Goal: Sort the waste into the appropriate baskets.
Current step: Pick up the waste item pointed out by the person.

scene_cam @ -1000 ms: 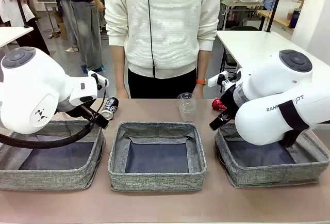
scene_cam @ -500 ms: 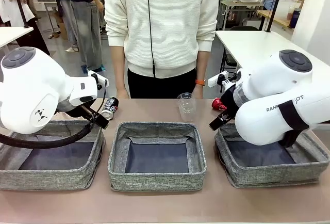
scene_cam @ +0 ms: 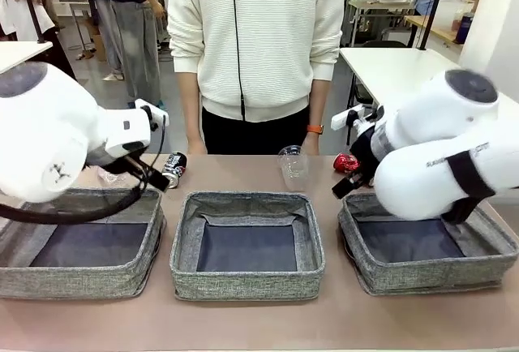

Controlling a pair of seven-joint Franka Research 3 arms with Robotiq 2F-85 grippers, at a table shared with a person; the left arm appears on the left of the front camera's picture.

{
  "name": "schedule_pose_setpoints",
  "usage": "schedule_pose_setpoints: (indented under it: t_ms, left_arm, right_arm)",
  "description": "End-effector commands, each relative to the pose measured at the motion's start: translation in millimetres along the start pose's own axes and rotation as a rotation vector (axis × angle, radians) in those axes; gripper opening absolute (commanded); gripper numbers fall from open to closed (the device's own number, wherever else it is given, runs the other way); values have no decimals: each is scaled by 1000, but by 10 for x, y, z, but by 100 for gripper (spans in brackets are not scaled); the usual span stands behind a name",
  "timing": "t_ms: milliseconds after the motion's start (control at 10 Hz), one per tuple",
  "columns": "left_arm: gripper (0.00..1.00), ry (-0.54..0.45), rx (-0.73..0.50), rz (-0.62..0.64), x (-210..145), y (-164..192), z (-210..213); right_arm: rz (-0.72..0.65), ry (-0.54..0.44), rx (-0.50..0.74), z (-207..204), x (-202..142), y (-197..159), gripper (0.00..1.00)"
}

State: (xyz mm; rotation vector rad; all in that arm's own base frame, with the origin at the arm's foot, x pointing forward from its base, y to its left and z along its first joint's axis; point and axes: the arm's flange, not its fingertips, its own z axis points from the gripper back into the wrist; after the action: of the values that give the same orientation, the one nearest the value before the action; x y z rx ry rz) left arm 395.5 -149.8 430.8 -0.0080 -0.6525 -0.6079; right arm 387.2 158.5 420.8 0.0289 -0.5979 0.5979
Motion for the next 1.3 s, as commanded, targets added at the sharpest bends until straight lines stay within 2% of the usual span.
schedule_pose_setpoints:
  t_ms: [0, 100, 200, 300, 400, 500, 600, 700, 800, 900, 1000, 1100, 1200]
  left_arm:
    - [100, -125, 137, -48, -229, -268, 1519]
    - [100, -198, 161, 48, -328, -306, 1736]
    - [100, -71, 62, -32, 203, -9, 646]
    - [100, -71, 62, -32, 203, -9, 646]
    - [100, -155, 132, -13, 261, -90, 1517]
    - [100, -86, -19, 90, 306, 27, 1405]
    - [100, -48, -141, 169, 238, 275, 1464]
    - [100, -20, -283, 301, 38, 634, 1562]
    - [100, -23, -461, 405, -251, 1028, 1626]
    - [100, -51, -573, 508, -619, 1407, 1630]
    - [100, -115, -681, 666, -1073, 1744, 1565]
    - [100, -210, -752, 790, -1388, 1919, 1464]
    - [100, -303, -808, 890, -1624, 1925, 1349]
  right_arm:
    - [9, -139, -45, 1380, -39, 91, 100]
    - [-5, -225, -83, 1645, -213, 195, 100]
    - [0, -71, -24, 611, 141, -23, 100]
    - [1, -159, -52, 1244, 207, -5, 100]
    - [52, -60, 40, 1025, 160, -8, 100]
    - [-37, -50, 126, 1038, 84, -74, 100]
    - [-124, -108, 225, 1172, -41, -240, 100]
    - [-271, -138, 350, 1341, -191, -432, 100]
    - [-423, -167, 534, 1516, -383, -658, 100]
    - [-560, -187, 675, 1646, -586, -922, 100]
    - [-694, -243, 802, 1733, -868, -1297, 100]
    - [-795, -345, 889, 1748, -1126, -1644, 100]
    - [-881, -381, 950, 1677, -1363, -1944, 100]
